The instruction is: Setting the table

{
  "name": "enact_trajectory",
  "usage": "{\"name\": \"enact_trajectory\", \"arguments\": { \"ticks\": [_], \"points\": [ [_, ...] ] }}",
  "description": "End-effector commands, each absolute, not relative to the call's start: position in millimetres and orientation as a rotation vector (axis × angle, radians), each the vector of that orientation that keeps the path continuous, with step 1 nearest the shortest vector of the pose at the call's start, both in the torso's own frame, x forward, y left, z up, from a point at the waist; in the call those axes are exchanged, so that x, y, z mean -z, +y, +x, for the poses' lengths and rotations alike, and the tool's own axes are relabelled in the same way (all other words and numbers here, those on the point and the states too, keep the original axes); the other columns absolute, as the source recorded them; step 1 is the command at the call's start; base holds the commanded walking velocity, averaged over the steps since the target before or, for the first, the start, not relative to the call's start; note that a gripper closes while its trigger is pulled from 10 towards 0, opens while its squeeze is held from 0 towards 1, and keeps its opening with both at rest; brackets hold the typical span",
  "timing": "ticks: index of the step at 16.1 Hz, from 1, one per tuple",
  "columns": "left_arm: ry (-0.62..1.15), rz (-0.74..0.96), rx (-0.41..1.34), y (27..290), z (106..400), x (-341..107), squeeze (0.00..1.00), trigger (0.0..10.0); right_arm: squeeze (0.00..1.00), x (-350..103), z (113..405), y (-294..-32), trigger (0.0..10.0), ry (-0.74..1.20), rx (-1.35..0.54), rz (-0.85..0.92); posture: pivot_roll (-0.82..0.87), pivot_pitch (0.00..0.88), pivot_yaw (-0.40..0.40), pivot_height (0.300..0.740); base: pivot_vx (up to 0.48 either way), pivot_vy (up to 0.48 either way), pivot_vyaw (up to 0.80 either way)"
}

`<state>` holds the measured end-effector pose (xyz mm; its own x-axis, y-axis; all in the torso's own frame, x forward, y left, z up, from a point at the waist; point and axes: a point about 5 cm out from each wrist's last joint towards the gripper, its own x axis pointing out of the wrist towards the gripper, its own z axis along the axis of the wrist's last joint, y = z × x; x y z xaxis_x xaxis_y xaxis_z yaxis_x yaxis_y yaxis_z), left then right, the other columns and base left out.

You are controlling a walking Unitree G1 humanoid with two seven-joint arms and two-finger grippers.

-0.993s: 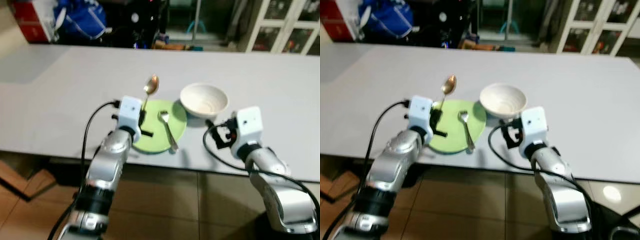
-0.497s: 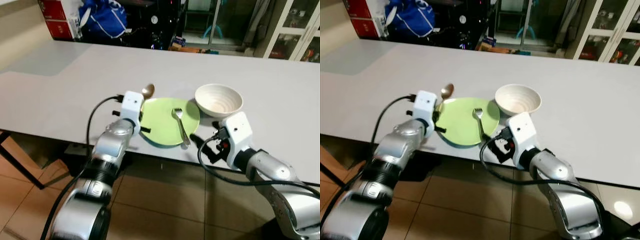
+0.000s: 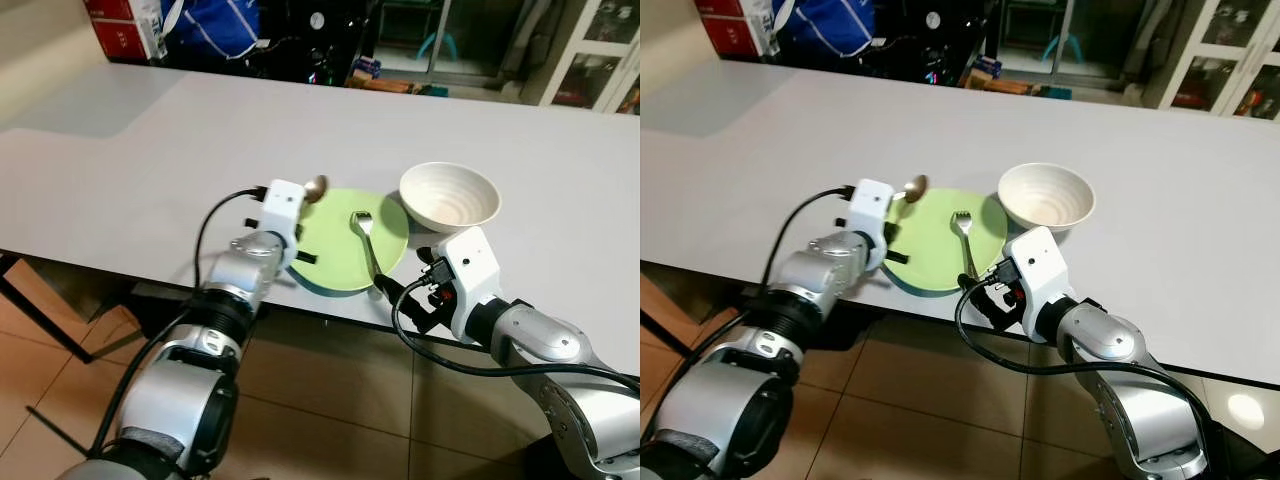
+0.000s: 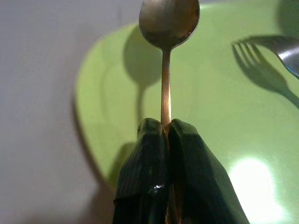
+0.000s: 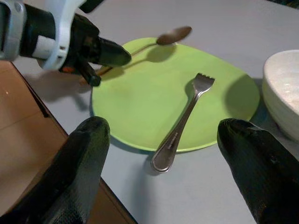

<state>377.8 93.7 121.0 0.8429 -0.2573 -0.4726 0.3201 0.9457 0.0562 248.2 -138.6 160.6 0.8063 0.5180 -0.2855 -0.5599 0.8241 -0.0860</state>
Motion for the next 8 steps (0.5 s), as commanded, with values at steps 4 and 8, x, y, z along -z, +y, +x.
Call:
{"name": "enact_trajectory", "arguments": {
  "ticks": [4, 8],
  "points": [
    [0.48, 0.11, 0.366, 71.0, 380.7, -129.0, 0.0, 10.0, 0.0, -166.3, 246.8, -136.1, 10.0, 0.246, -0.603, -0.171, -0.06, 0.04, 0.041, 0.74, 0.0, 0.0, 0.0],
    [0.497, 0.16, 0.388, 62.6, 381.6, -128.5, 0.0, 10.0, 0.0, -166.4, 246.5, -135.0, 10.0, 0.245, -0.604, -0.164, -0.06, 0.041, 0.05, 0.74, 0.0, 0.0, 0.0]
  ]
}}
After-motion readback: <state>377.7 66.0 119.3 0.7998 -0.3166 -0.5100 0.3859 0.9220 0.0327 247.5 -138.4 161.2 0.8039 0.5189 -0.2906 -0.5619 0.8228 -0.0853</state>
